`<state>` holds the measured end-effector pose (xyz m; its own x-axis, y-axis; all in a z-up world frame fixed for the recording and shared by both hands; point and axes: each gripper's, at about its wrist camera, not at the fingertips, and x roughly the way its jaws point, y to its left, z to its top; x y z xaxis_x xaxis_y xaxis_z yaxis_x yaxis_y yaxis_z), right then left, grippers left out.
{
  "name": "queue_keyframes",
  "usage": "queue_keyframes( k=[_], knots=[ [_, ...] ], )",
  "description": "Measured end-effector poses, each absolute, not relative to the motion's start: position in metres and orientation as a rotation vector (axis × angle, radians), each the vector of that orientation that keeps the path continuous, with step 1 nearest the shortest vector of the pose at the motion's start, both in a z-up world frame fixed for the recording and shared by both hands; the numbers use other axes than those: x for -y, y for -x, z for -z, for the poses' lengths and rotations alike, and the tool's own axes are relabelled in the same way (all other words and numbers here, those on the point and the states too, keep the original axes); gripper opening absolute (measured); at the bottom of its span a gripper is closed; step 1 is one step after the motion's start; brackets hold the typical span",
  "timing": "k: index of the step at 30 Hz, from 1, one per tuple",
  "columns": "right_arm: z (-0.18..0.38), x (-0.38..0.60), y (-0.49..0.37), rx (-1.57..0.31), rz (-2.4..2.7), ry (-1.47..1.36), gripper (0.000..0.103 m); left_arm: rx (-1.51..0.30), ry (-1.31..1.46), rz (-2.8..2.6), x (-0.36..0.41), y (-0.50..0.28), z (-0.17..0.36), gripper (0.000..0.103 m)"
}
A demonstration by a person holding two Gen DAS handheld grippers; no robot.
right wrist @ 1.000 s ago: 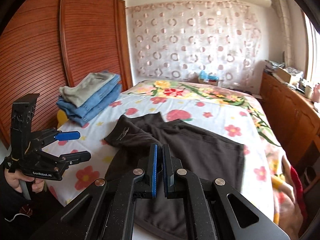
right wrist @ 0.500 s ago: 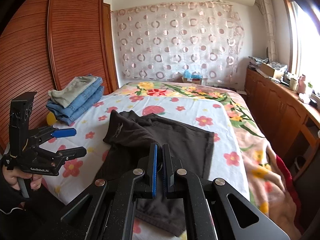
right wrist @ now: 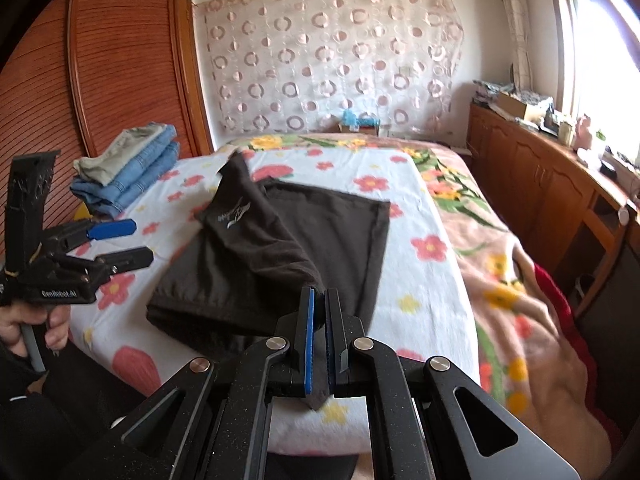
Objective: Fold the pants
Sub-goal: 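Lift the held leg with the right gripper and lay it over the other leg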
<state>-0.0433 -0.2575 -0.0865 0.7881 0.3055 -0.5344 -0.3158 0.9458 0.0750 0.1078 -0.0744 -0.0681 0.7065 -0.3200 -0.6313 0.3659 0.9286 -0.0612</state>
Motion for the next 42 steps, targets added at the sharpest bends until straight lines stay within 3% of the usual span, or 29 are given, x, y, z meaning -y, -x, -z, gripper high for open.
queue_keyframes(
  k=[11,34,40,42],
  knots=[
    [0.102,0.264,0.028,-0.679,-0.335,-0.033,0.005,-0.745,-0.122,0.397,0.090,-0.108,0.087,0.082],
    [0.096,0.267,0.036,-0.708,-0.356,-0.066,0.005,-0.765,-0.072,0.354,0.072,-0.114,0.094,0.082],
    [0.083,0.265,0.041,-0.684,-0.336,-0.051,0.009,-0.714,-0.062,0.333,0.062,-0.113,0.074,0.082],
    [0.077,0.265,0.042,-0.670,-0.323,-0.032,0.018,-0.695,-0.056,0.328,0.058,-0.113,0.066,0.082]
  ],
)
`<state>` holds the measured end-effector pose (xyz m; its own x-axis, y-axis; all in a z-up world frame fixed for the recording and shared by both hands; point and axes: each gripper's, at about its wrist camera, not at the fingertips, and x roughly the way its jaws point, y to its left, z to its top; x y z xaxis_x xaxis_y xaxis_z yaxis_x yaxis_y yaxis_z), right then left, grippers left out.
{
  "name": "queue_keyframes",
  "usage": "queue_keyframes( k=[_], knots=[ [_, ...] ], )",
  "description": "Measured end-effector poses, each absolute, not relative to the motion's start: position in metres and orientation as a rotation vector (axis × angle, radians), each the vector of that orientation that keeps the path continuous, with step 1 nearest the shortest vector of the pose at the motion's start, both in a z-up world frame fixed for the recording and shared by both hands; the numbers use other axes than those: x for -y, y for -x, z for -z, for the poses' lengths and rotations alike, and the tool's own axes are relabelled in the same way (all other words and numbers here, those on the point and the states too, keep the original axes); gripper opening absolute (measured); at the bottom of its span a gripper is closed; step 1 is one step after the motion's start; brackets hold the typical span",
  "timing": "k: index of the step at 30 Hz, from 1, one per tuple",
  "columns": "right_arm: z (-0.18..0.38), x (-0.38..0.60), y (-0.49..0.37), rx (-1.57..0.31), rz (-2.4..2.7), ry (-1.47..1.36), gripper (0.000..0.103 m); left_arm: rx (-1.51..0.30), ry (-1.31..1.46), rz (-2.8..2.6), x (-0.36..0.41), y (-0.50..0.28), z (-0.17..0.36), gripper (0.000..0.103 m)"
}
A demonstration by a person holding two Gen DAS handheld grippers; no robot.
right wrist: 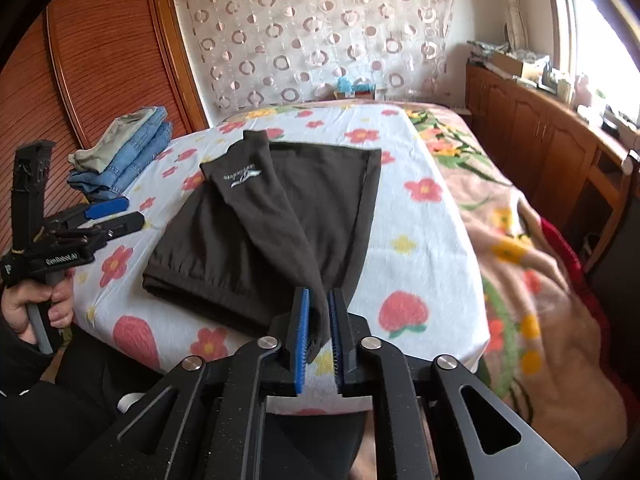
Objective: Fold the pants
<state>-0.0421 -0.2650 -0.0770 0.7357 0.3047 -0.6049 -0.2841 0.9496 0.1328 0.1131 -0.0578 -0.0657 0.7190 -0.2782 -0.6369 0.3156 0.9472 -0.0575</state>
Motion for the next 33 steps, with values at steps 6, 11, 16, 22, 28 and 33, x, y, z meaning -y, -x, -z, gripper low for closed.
queue_keyframes(
  k=[6,11,16,22,28,33],
  knots=[
    [0.065,0.263,0.036,-0.631,-0.322,-0.003,0.035,-0.657,-0.056,0.310,0.050,-0.114,0.052,0.082],
    [0.060,0.249,0.020,-0.615,-0.357,0.024,0.036,-0.642,-0.061,0.293,0.045,-0.120,0.047,0.082],
    [0.059,0.230,-0.004,-0.597,-0.415,0.031,0.036,-0.633,-0.045,0.272,0.033,-0.123,0.044,0.082],
    [0.059,0.198,-0.044,-0.603,-0.515,0.034,0.036,-0.618,-0.035,0.244,0.018,-0.120,0.040,0.082],
    [0.066,0.165,-0.083,-0.644,-0.565,0.070,0.036,-0.613,-0.026,0.224,0.004,-0.118,0.037,0.082],
    [0.071,0.143,-0.107,-0.686,-0.598,0.082,0.036,-0.607,-0.010,0.212,-0.006,-0.117,0.037,0.082]
  ],
)
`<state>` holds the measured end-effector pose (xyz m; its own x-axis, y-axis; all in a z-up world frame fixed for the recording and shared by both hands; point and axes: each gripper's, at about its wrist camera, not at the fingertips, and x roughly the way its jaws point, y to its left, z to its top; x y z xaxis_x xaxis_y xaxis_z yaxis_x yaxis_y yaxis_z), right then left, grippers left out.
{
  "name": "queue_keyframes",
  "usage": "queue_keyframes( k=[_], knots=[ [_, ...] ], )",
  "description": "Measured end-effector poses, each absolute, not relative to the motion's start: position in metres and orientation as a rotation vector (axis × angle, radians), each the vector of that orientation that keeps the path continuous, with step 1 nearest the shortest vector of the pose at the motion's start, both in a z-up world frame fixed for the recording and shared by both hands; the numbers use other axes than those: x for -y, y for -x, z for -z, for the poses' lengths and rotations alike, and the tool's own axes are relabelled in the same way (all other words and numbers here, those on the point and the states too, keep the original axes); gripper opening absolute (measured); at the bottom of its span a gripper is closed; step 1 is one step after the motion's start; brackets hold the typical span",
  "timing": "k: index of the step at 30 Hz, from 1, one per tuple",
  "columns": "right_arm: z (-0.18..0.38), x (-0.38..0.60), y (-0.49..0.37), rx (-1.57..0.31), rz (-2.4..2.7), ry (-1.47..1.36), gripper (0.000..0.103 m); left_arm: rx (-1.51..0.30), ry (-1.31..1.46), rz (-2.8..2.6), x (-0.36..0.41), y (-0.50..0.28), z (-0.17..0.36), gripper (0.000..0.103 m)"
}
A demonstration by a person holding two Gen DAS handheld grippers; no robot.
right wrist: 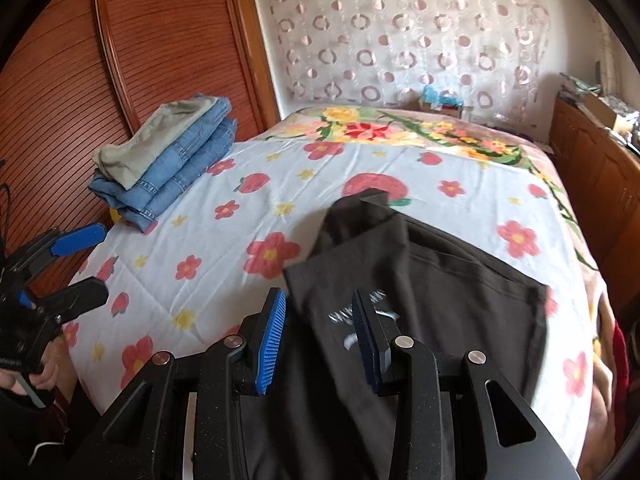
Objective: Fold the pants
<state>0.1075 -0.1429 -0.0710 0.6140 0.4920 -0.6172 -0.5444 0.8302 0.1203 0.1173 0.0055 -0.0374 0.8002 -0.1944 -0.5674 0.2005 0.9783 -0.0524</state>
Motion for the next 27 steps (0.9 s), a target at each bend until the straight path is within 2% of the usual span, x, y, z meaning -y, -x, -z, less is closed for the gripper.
queue_keyframes(
  k=[8,9,11,13,27],
  knots=[
    [0.083,0.112,-0.134,-0.738,-0.620,0.137,0.036,-0.623,0.009,0.202,-0.014,-0.119,0.046,0.082],
    [0.084,0.109,-0.137,-0.742,-0.615,0.141,0.030,-0.627,0.009,0.204,-0.014,-0.119,0.047,0.082],
    [0.084,0.107,-0.140,-0.746,-0.623,0.140,0.011,-0.630,0.006,0.208,-0.013,-0.118,0.049,0.082],
    [0.082,0.107,-0.140,-0.738,-0.635,0.135,0.004,-0.635,0.004,0.212,-0.011,-0.118,0.050,0.082],
    [0.055,0.159,-0.137,-0.631,-0.545,0.113,0.002,-0.664,-0.015,0.261,0.013,-0.123,0.062,0.082]
  ],
)
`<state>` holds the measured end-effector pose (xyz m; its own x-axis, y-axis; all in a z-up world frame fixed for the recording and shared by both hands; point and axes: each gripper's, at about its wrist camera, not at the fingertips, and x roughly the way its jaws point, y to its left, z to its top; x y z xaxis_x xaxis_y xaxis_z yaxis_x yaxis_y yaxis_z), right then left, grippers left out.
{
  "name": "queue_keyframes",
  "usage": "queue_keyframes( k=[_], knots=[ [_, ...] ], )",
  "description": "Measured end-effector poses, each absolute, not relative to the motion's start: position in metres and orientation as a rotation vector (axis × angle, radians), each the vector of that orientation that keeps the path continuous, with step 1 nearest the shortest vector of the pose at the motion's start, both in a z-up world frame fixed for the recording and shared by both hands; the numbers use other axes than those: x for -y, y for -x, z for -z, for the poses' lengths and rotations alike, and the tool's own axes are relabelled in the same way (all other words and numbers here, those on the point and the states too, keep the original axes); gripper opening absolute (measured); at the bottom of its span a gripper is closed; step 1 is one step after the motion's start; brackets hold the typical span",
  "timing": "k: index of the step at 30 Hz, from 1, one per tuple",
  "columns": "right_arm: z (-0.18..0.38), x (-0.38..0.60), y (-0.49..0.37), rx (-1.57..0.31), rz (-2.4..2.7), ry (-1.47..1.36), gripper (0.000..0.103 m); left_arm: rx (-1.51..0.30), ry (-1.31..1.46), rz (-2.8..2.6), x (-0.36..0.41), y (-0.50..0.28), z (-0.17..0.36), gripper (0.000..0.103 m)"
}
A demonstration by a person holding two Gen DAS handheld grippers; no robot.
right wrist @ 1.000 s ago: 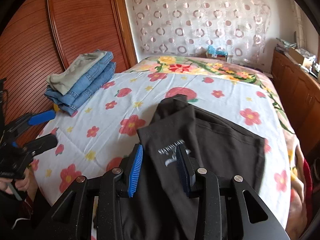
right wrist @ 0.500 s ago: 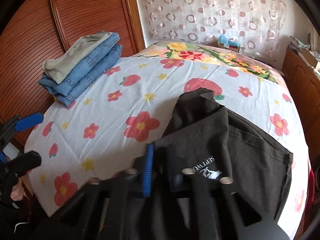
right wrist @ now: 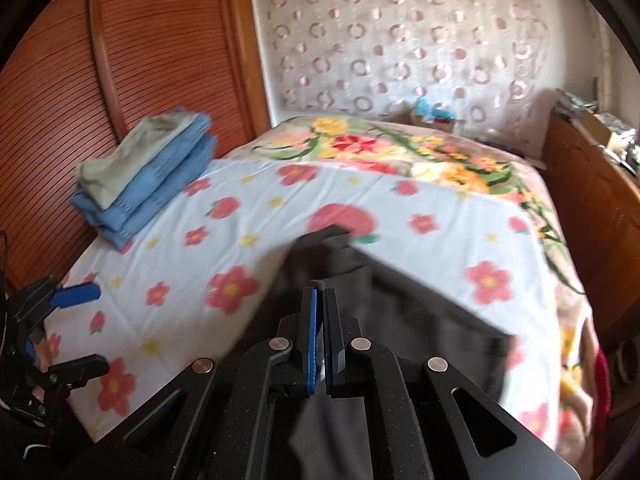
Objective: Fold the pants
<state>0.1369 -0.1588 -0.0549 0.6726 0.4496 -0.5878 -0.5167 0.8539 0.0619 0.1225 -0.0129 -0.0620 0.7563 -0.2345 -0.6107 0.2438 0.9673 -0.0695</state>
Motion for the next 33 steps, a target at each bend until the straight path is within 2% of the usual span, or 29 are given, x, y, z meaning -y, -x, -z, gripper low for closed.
queue_keyframes(
  k=[12,33],
  knots=[
    [0.058,0.187,-0.153,-0.632,-0.398,0.129,0.002,-0.694,-0.052,0.313,0.043,-0.130,0.069,0.082],
    [0.066,0.201,-0.175,-0.651,-0.273,0.106,0.002,-0.732,-0.053,0.324,0.052,-0.127,0.083,0.082]
  ],
)
